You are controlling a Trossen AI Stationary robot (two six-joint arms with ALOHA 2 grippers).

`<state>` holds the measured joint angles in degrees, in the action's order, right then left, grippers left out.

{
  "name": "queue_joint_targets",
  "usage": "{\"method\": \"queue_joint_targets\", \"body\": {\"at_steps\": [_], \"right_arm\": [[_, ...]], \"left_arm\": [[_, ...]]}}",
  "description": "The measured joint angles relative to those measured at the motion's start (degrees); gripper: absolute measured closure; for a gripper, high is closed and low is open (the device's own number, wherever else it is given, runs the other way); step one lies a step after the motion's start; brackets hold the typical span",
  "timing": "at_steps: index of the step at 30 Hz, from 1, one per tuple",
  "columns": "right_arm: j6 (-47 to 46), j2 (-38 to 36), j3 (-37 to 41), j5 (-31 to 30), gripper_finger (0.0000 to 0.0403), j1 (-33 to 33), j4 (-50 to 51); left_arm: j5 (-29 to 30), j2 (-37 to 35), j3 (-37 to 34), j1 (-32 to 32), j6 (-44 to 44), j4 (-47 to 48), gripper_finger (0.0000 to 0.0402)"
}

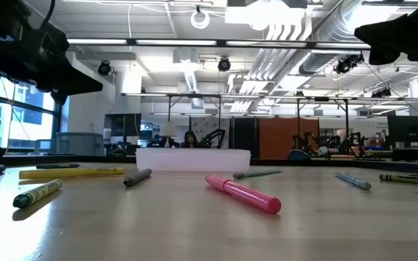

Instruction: Pick & place school supplies into a supply box

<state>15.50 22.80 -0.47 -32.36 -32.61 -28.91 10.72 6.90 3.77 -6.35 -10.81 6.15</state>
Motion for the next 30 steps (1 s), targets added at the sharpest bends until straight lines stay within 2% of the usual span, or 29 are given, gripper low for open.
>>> {"method": "queue_joint_targets", "body": {"at_steps": [10, 15, 21, 26, 30], "right_arm": [[0.0, 0.0, 0.0, 0.0, 0.0402, 0.0, 0.0], [0.4, 0.0, 0.0, 0.0, 0.0402, 0.0, 0.0], [12.9, 0.0, 0.0, -3.0, 0.0402, 0.0, 0.3], [12.9, 0.0, 0.0, -1.6, 0.0402, 0.0, 0.0], [13.0, 0.0, 0.0, -3.5, 0.0402, 0.0, -4.5]], "left_arm": [[0.3, 0.0, 0.0, 0.0, 0.0, -2.4, 0.0348], [0.2, 0.0, 0.0, 0.0, -0.4, -0.1, 0.0348], [-0.1, 0.0, 0.0, 0.0, -9.6, 0.4, 0.0348], [3.1, 0.0, 0.0, 0.0, -10.1, -0.4, 0.0348], [3.3, 0.0, 0.0, 0.0, -10.1, -0.5, 0.0348]]}}
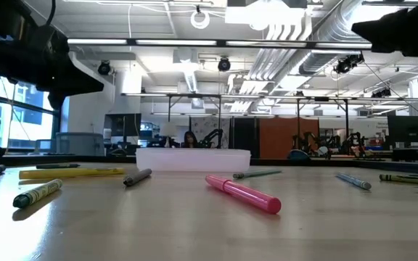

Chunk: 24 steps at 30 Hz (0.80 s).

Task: Pick & place school supplies into a supply box
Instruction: Put the dark green crayon into the pink supply box

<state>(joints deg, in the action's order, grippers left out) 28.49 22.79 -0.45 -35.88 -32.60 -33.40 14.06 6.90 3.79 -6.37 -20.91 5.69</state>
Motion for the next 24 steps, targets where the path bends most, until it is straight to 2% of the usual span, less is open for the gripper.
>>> {"method": "queue_joint_targets", "body": {"at_steps": [8, 11, 14, 21, 24], "right_arm": [[1.4, 0.0, 0.0, 2.6, 0.0402, 0.0, -3.5], [4.6, 0.0, 0.0, -2.2, 0.0402, 0.0, -4.5], [3.3, 0.0, 0.0, -5.3, 0.0402, 0.0, -5.3], [5.3, 0.0, 0.0, -6.8, 0.0402, 0.0, -5.5], [5.9, 0.0, 0.0, -7.5, 0.0402, 0.0, -7.3]], "left_arm": [[2.0, 0.0, 0.0, 0.0, -5.1, 0.0, 0.0348], [2.0, 0.0, 0.0, 0.0, -5.4, 0.0, 0.0348], [2.0, 0.0, 0.0, 0.0, -7.8, 0.0, 0.0348], [2.1, 0.0, 0.0, 0.0, -9.5, -3.5, 0.0348], [2.2, 0.0, 0.0, 0.0, -7.4, -5.3, 0.0348]]}}
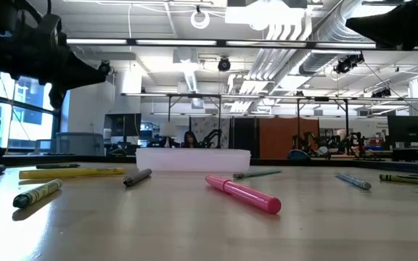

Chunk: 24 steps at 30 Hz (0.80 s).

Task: Pick & place school supplies into a supply box
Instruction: Put the dark green crayon into the pink supply box

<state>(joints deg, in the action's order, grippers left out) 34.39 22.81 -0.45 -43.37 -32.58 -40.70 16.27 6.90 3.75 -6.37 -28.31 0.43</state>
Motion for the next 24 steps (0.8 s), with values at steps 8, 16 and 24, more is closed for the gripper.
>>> {"method": "queue_joint_targets", "body": {"at_steps": [8, 16, 24], "right_arm": [[1.1, 0.0, 0.0, 4.9, 0.0402, 0.0, -4.8], [1.1, 0.0, 0.0, 5.2, 0.0402, 0.0, -4.9], [1.1, 0.0, 0.0, 5.2, 0.0402, 0.0, -4.6]], "left_arm": [[3.2, 0.4, 0.0, 0.0, 9.2, 0.0, 0.0348], [11.7, 3.8, 0.0, 0.0, 11.9, 4.1, 0.0298], [22.5, 11.3, 0.1, 0.0, 12.0, 5.7, 0.0243]]}}
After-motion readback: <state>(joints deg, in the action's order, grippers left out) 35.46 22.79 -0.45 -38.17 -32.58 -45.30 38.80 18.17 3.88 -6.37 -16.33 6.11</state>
